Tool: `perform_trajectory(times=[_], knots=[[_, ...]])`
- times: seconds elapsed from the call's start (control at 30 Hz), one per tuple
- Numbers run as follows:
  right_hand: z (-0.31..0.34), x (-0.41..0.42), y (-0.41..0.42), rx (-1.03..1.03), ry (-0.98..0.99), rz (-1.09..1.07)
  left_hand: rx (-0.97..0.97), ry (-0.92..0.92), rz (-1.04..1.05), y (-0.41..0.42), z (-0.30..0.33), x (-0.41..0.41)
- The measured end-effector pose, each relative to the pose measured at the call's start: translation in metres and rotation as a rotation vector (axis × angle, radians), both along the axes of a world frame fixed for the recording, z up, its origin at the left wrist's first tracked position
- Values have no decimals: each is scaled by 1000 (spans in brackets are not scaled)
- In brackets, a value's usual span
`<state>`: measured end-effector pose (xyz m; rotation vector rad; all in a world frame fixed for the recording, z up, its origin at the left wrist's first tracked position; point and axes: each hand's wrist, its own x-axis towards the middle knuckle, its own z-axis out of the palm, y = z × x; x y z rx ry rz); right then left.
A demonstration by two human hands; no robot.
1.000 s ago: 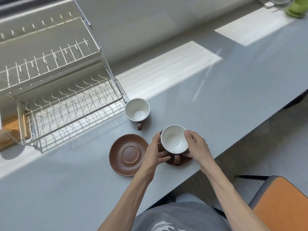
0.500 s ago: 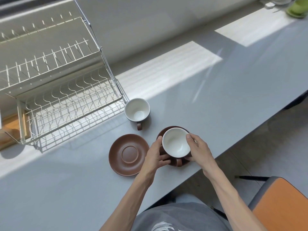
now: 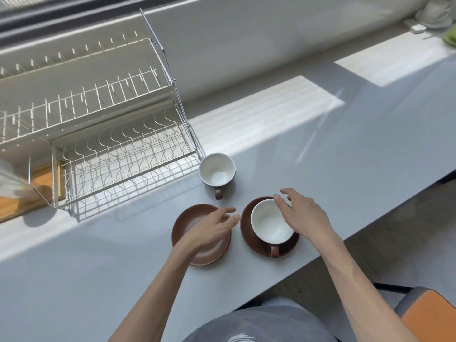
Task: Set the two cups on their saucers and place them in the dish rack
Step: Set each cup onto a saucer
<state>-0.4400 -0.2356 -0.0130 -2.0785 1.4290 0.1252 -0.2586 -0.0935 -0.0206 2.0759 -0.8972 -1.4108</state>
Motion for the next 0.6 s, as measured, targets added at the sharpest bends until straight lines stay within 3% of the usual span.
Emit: perform_trajectory(times=[0.17,0.33,0.43,0.6], knots=[[15,43,-7,-150,60,199,78,-439,-198,1,8,41],[4,85,1,-292,-49,307,135,-976,-310,1,-1,63],[-10,105,5,-343,-83,344,39,-1039,-178,-4,-10,68],[-27,127,3,-293,-129,338,-72,-925,-3,-19,-20,67]])
